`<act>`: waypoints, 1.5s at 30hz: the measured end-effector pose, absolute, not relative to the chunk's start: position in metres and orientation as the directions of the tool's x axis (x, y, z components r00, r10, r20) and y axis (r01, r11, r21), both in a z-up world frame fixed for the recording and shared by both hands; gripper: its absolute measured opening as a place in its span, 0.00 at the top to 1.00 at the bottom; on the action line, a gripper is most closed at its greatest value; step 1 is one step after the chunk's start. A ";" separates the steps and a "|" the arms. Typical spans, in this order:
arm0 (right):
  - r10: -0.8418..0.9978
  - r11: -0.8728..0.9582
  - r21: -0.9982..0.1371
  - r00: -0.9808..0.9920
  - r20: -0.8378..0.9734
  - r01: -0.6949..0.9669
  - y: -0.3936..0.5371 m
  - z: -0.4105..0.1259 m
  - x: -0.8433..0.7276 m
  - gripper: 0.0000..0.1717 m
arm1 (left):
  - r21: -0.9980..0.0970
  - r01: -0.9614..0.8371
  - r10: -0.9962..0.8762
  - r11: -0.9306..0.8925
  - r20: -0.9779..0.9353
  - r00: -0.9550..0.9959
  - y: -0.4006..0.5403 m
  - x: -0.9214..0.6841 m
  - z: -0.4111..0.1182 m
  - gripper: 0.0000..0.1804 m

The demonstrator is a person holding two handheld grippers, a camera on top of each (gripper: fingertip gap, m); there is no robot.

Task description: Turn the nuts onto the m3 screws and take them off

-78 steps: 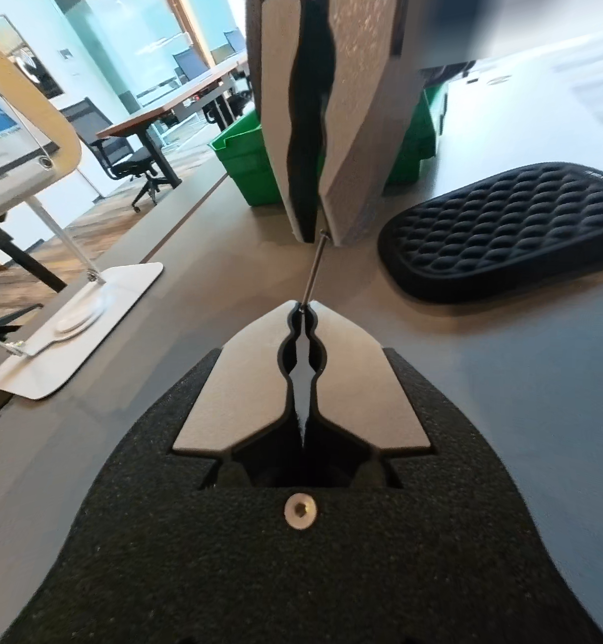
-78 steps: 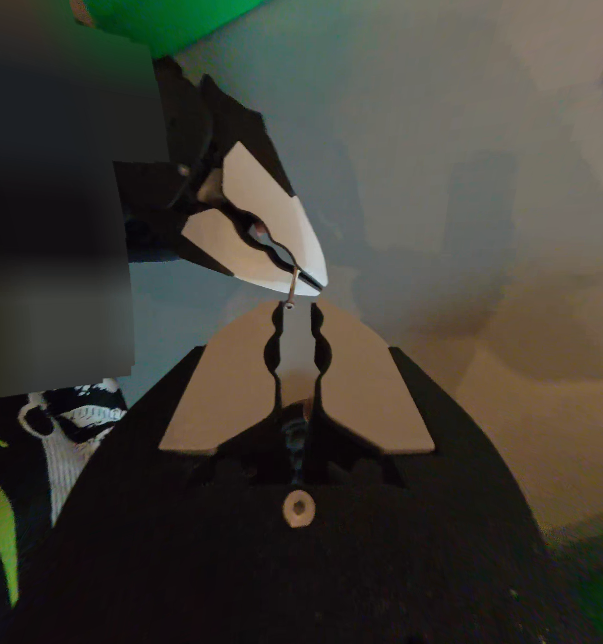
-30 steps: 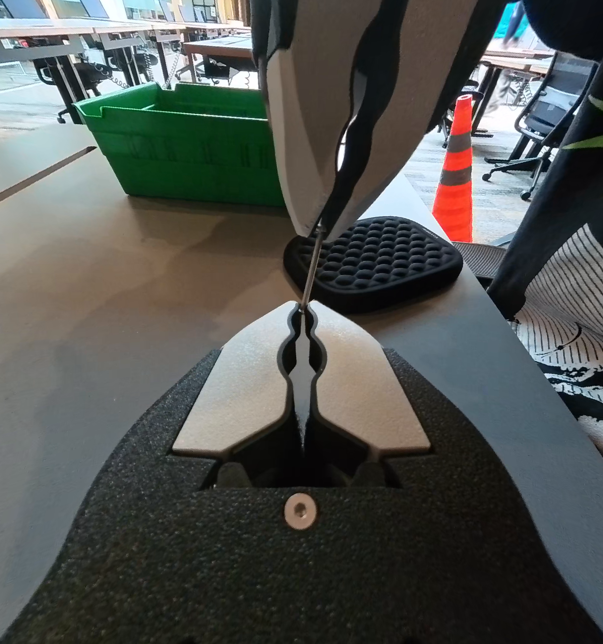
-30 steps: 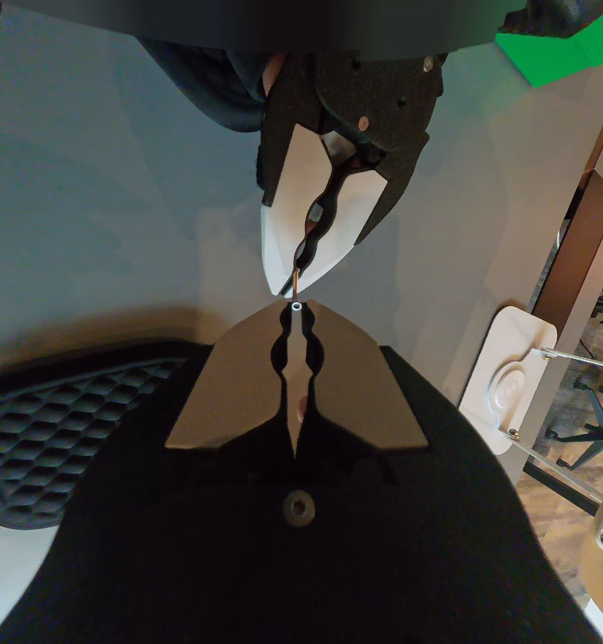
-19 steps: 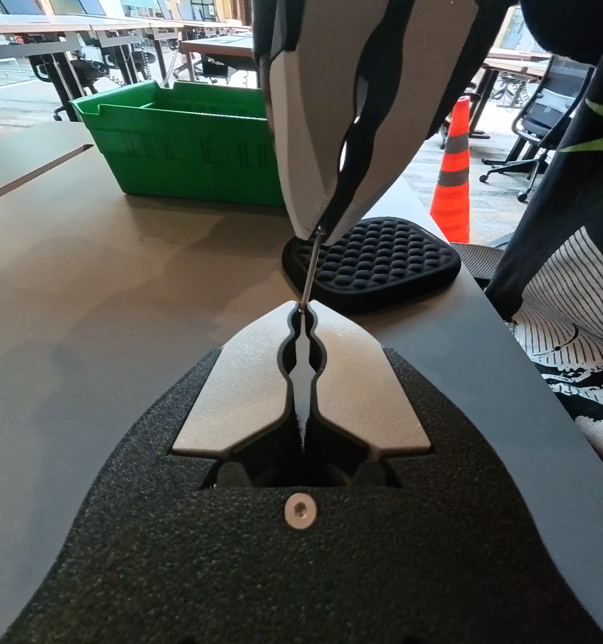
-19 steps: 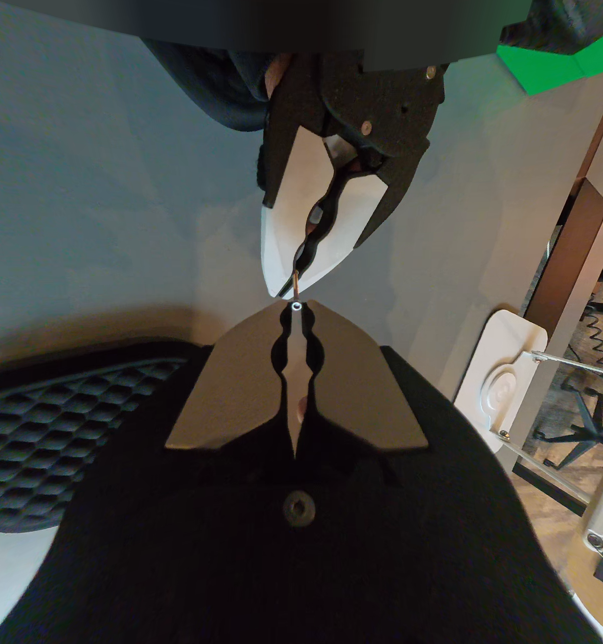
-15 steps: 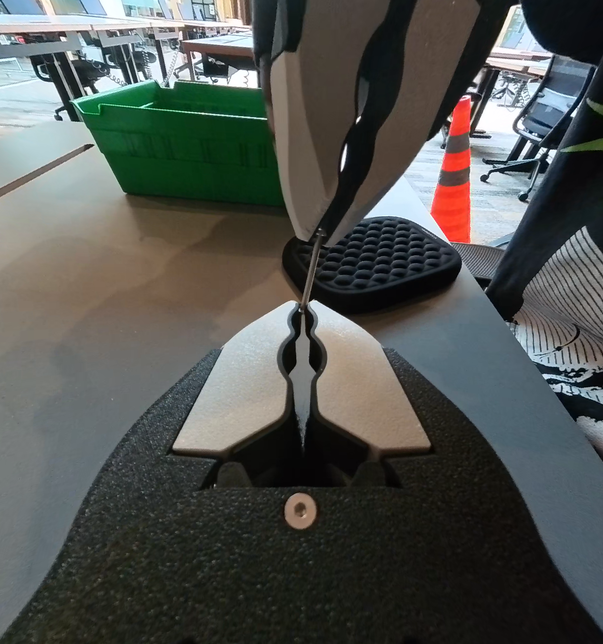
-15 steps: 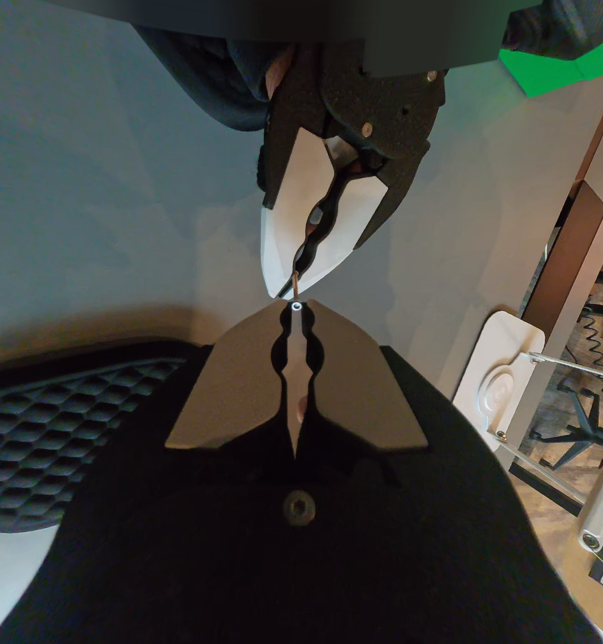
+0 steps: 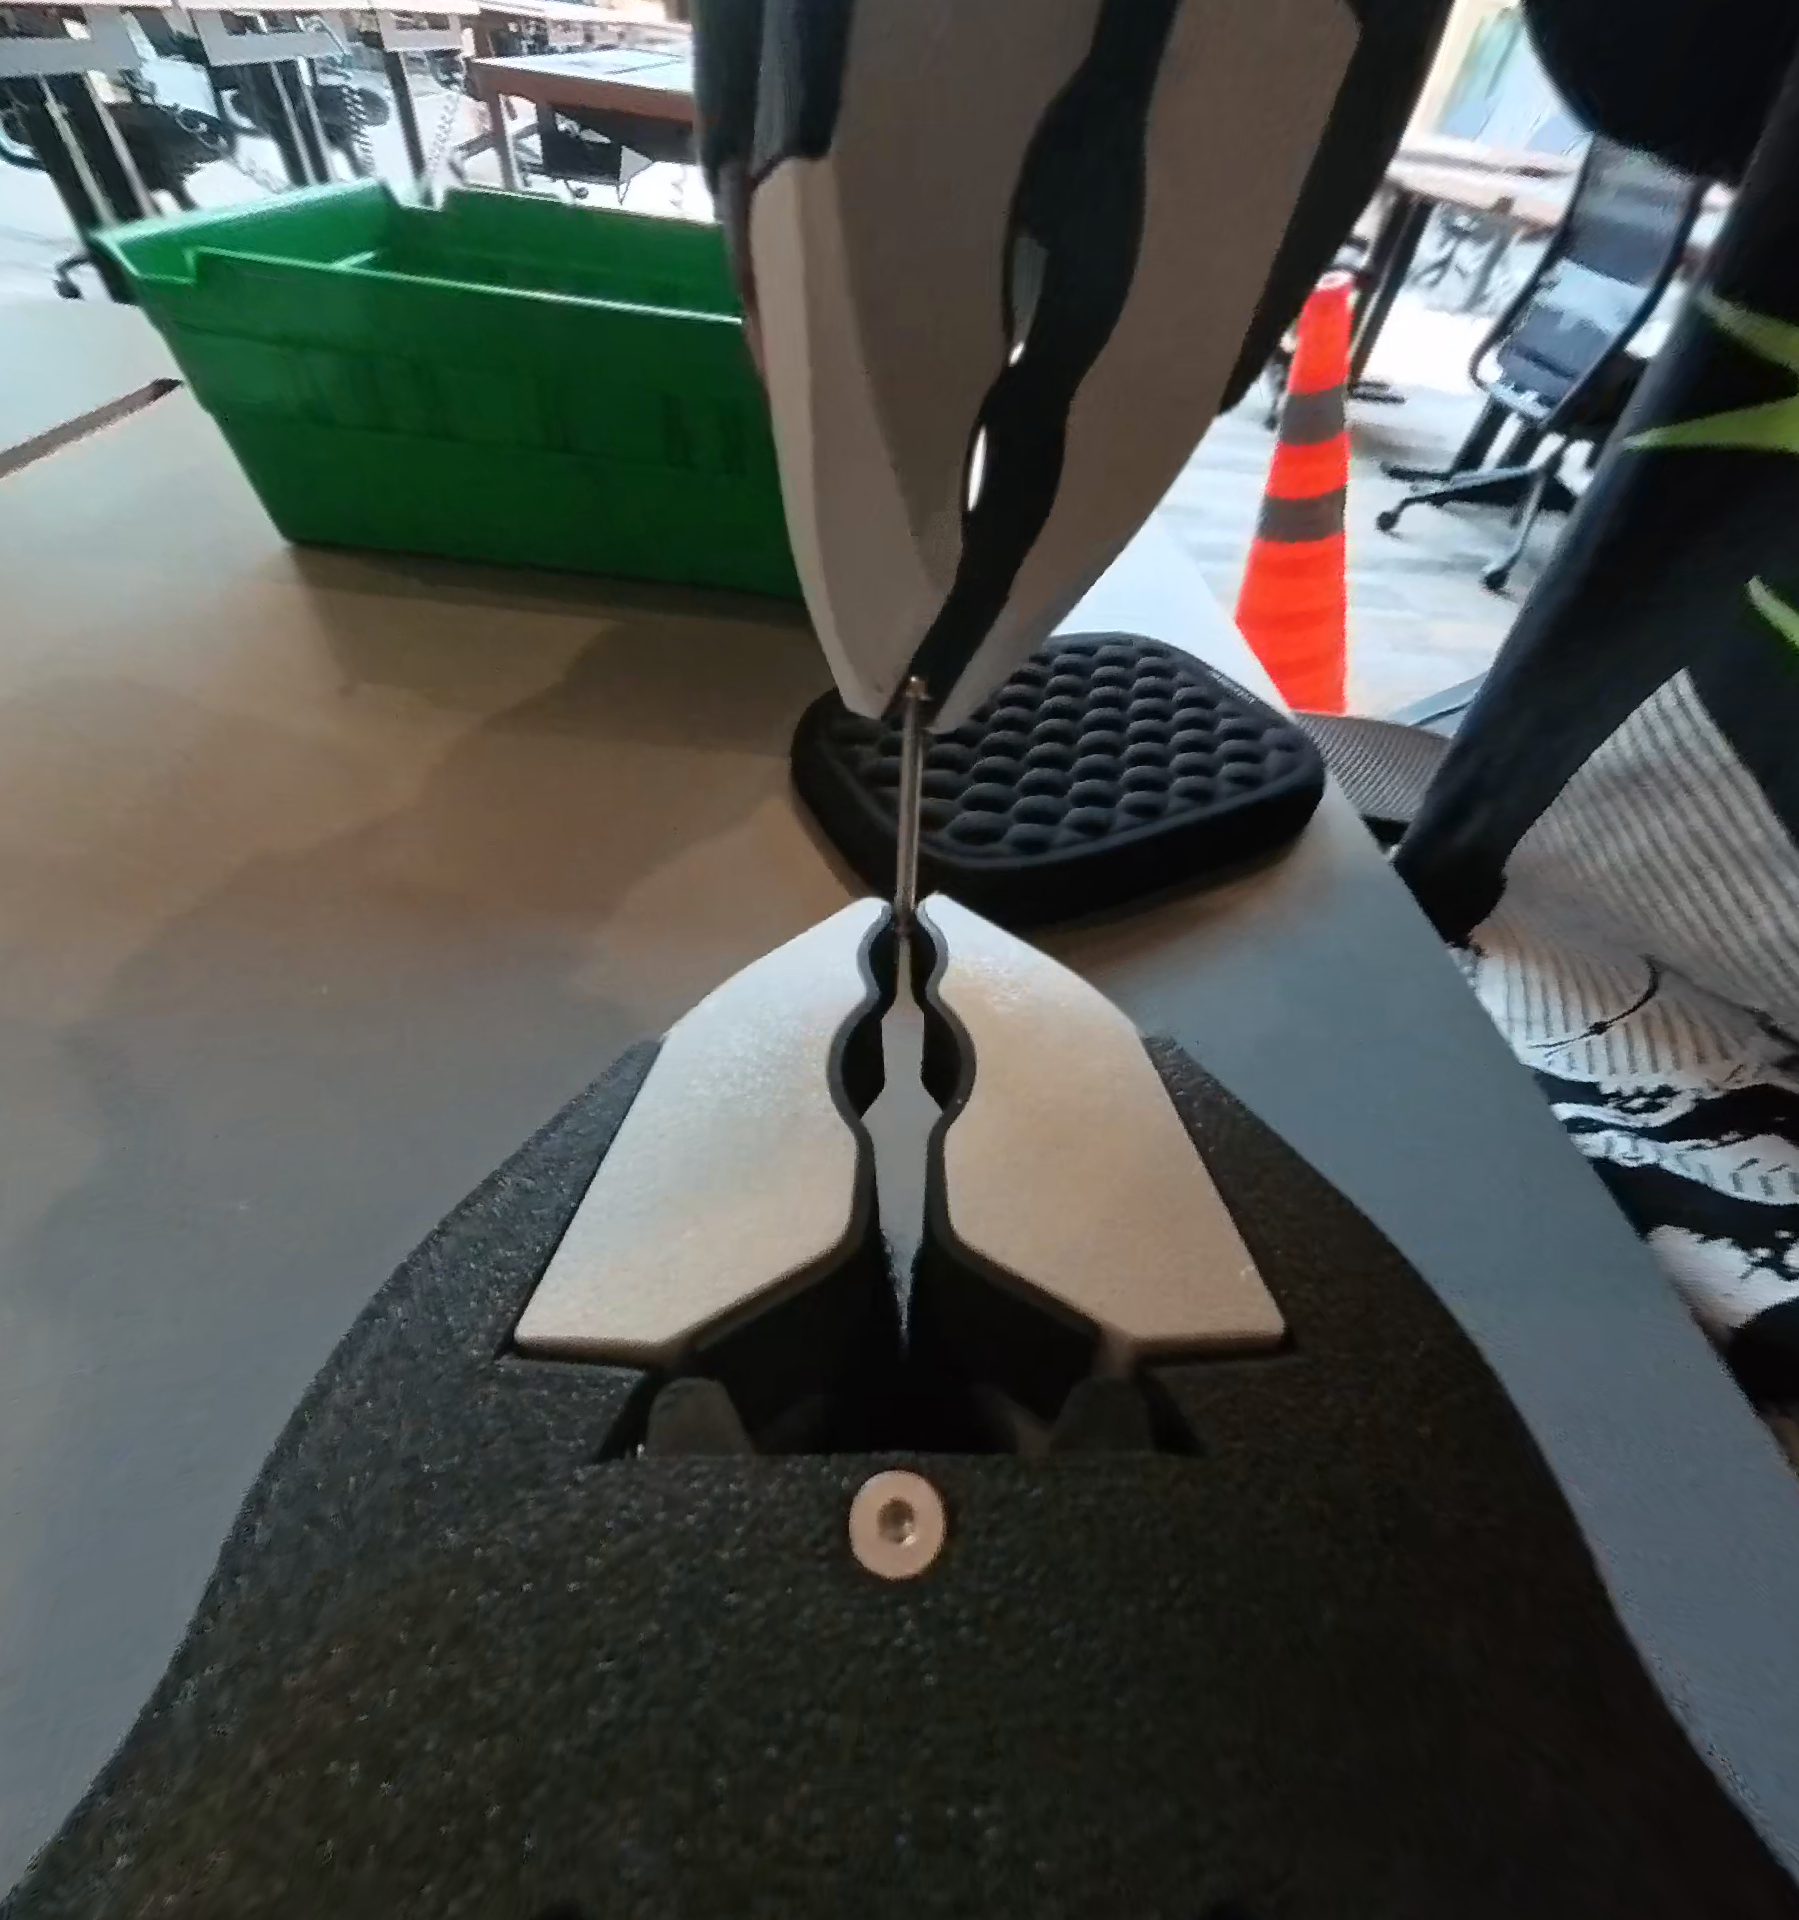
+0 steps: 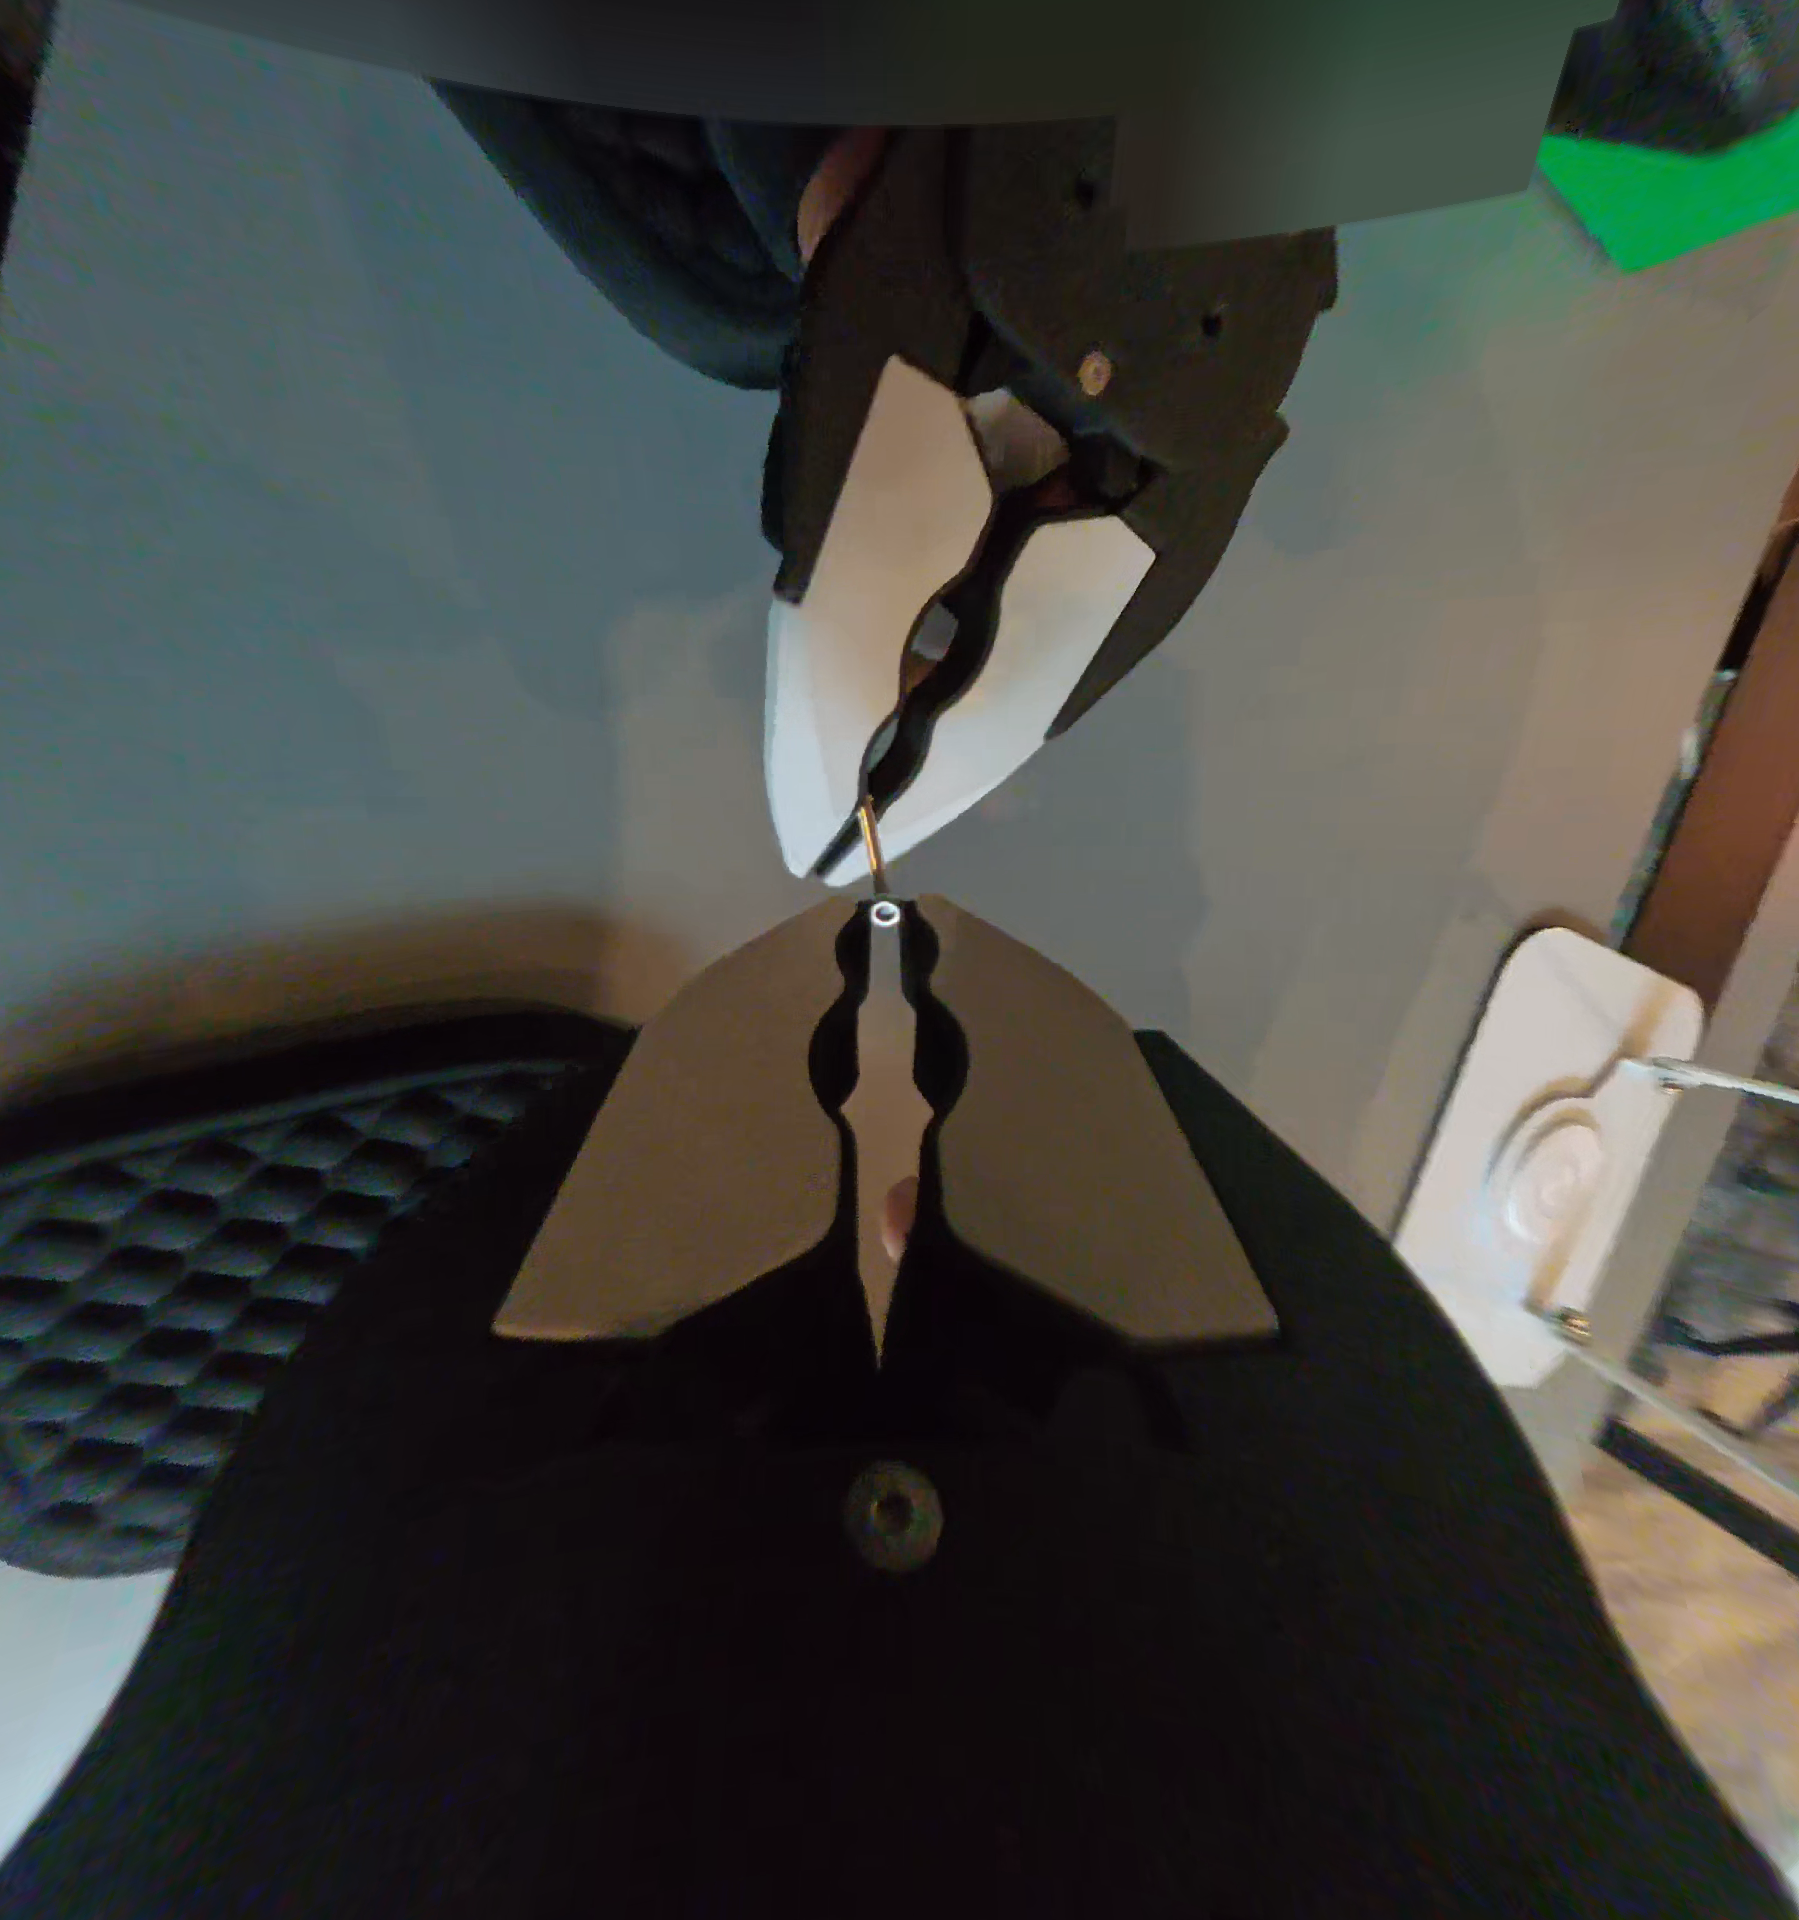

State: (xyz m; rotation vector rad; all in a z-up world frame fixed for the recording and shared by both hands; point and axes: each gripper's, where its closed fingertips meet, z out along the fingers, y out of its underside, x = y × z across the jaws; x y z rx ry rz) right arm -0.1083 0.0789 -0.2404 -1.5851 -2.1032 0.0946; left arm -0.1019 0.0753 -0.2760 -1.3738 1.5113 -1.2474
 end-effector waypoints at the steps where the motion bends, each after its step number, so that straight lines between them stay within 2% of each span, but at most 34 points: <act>1: 0.934 0.286 -0.375 -0.169 0.315 0.882 0.077 -0.240 -0.109 0.98 | -0.962 -0.273 -0.986 -0.027 0.071 -0.153 0.076 -0.102 -0.276 1.00; 6: 0.979 0.121 -0.464 -0.027 0.204 0.878 0.076 -0.243 -0.108 0.98 | -0.960 -0.279 -0.995 0.027 0.000 -0.095 0.083 -0.102 -0.277 1.00; 11: 0.973 -0.107 -0.555 0.201 0.112 0.825 0.086 -0.241 -0.107 0.98 | -0.957 -0.282 -0.997 0.069 -0.076 0.016 0.097 -0.103 -0.274 1.00; 19: 0.833 -0.474 -0.664 0.539 -0.126 0.578 0.101 -0.240 -0.107 0.98 | -0.926 -0.324 -0.941 0.192 -0.268 0.208 0.122 -0.107 -0.269 1.00; 24: 0.689 -0.654 -0.662 0.650 -0.321 0.367 0.105 -0.239 -0.109 0.98 | -0.874 -0.386 -0.864 0.295 -0.416 0.282 0.131 -0.111 -0.266 1.00; 30: 0.514 -0.799 -0.586 0.657 -0.551 0.133 0.105 -0.238 -0.113 0.96 | -0.823 -0.437 -0.802 0.363 -0.515 0.303 0.136 -0.113 -0.265 1.00; 33: 0.517 -0.799 -0.589 0.635 -0.574 0.118 0.104 -0.234 -0.114 0.91 | -0.834 -0.429 -0.817 0.348 -0.494 0.299 0.136 -0.113 -0.266 1.00; 36: 0.594 -0.747 -0.637 0.621 -0.511 0.190 0.101 -0.230 -0.113 0.86 | -0.863 -0.399 -0.849 0.308 -0.439 0.294 0.135 -0.113 -0.267 1.00; 40: 0.773 -0.553 -0.722 0.580 -0.258 0.416 0.101 -0.230 -0.104 0.82 | -0.920 -0.325 -0.910 0.218 -0.312 0.274 0.130 -0.111 -0.265 1.00; 43: 0.855 -0.395 -0.730 0.514 -0.071 0.557 0.105 -0.228 -0.099 0.85 | -0.946 -0.282 -0.940 0.161 -0.234 0.247 0.126 -0.109 -0.265 1.00; 45: 0.920 -0.183 -0.705 0.373 0.124 0.685 0.106 -0.223 -0.099 0.90 | -0.965 -0.235 -0.962 0.114 -0.166 0.216 0.122 -0.108 -0.262 1.00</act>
